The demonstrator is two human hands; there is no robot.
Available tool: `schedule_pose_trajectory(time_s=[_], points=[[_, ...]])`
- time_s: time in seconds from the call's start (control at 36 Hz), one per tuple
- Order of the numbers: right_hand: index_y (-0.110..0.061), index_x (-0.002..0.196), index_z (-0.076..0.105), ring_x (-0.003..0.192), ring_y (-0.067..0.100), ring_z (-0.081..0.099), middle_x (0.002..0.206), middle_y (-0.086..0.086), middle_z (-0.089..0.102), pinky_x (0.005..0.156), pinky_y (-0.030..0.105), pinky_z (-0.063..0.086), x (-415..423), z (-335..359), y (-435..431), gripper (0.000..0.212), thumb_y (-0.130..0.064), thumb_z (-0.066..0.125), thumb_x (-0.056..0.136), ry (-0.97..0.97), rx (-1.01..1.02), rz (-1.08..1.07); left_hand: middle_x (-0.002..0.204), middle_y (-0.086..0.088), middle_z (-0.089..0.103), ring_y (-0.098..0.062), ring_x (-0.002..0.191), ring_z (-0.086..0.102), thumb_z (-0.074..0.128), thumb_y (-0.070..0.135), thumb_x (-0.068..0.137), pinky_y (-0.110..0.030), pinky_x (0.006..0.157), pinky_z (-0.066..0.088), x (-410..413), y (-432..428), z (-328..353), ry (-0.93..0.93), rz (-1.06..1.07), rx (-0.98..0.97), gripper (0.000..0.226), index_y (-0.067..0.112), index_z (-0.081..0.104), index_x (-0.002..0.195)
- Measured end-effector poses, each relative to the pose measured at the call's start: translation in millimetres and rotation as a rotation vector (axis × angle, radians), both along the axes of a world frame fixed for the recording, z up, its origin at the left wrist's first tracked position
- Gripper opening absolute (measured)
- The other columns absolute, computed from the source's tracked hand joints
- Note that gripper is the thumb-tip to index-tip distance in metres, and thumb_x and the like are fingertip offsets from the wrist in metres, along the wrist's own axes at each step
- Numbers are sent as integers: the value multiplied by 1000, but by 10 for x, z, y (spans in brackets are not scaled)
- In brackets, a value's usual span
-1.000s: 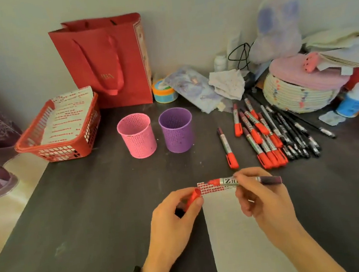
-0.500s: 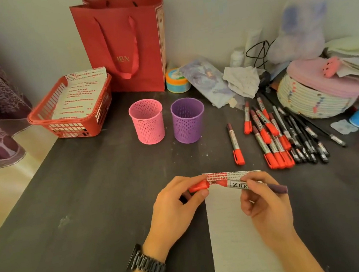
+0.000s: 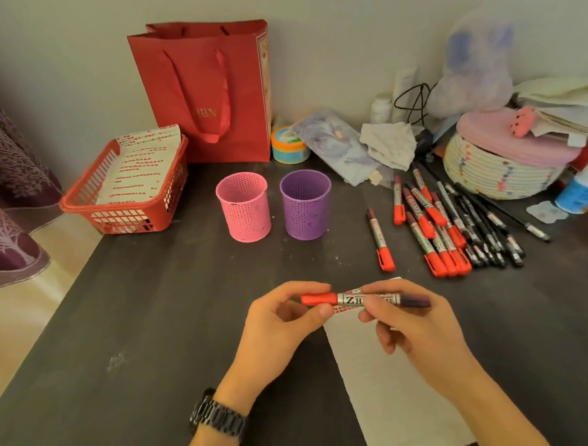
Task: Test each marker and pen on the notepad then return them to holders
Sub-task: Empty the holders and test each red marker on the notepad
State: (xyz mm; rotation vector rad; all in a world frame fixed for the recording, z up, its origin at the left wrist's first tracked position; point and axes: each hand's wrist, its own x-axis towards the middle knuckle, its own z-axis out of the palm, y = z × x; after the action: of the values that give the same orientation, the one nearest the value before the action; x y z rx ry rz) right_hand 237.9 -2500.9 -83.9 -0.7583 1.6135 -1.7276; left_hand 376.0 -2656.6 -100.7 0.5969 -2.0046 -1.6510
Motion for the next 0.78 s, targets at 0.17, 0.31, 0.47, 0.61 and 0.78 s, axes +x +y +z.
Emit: schedule_pose_trajectory(time_s=[0.17, 0.31, 0.47, 0.61, 0.78], points=[[-29, 101, 78, 58, 19, 65, 86, 11, 76, 53, 24, 52, 136, 305, 45, 29, -43, 76, 76, 30, 16, 27, 103, 2, 73, -20, 87, 71, 72, 28, 83, -24, 78, 56, 91, 28, 317, 134, -39, 33, 18, 31, 71, 101], [-37, 95, 79, 56, 11, 63, 74, 3, 73, 52, 18, 50, 245, 484, 119, 23, -44, 74, 74, 224, 91, -9, 101, -1, 73, -20, 82, 70, 72, 23, 86, -26, 75, 56, 220, 51, 487, 176, -75, -9, 16, 28, 71, 100], [-40, 99, 69, 62, 12, 56, 76, -5, 68, 53, 21, 43, 451, 541, 254, 21, -56, 63, 86, 515, 150, -16, 106, -5, 71, -24, 86, 69, 72, 30, 90, -31, 79, 56, 320, 114, 610, 192, -106, -66, 25, 27, 66, 114], [-42, 100, 68, 64, 6, 57, 75, -10, 67, 56, 14, 43, 669, 432, 260, 29, -62, 58, 82, 415, 119, -71, 137, -15, 57, -34, 120, 58, 77, 39, 75, -44, 98, 49, 296, 161, 583, 421, -153, 428, 79, 26, 43, 146], [-52, 94, 63, 76, 6, 64, 78, -13, 70, 65, 13, 50, 1038, 77, 347, 33, -74, 55, 70, 205, 150, -145, 116, -5, 69, -29, 113, 65, 68, 47, 79, -44, 89, 51, 265, 307, 508, 649, 82, 999, 42, 15, 75, 105]])
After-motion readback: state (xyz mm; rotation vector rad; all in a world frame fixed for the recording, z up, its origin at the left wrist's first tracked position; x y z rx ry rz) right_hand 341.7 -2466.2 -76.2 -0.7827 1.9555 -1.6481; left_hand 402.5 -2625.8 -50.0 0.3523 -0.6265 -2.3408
